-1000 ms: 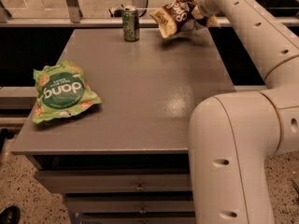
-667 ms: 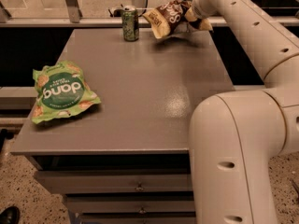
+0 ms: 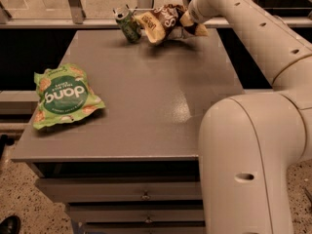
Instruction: Move brown chip bag near green can
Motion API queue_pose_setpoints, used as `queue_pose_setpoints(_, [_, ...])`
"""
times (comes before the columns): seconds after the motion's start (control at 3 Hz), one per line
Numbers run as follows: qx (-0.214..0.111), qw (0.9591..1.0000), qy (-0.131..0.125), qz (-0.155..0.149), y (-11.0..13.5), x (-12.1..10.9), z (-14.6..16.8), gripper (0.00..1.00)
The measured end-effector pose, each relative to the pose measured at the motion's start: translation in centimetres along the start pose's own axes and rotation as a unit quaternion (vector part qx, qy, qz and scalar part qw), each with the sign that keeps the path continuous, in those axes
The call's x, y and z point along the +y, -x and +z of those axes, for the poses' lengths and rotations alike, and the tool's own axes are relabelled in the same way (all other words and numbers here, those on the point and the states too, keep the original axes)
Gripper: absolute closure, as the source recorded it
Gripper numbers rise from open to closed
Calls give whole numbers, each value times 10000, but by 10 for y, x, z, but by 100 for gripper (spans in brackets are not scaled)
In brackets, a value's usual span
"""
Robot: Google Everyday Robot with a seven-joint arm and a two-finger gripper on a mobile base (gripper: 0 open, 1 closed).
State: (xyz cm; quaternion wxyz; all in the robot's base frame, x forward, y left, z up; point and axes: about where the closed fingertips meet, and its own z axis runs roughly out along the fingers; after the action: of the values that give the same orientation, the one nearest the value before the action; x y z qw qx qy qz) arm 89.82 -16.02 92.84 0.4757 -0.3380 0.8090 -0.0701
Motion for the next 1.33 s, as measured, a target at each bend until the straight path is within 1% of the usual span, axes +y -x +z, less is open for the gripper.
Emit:
queue_pose_setpoints(0.33, [-26,9999,119,-1,4,11,0,53])
queue_pose_setpoints(0.67, [-21,9998,184,-16,3,17,1,30])
queue_pose_setpoints(1.0, [32,9998,183,-29,-1,19,3,7])
queue_pose_setpoints(1.33, [-27,9997,229,-36,1,22,1,0])
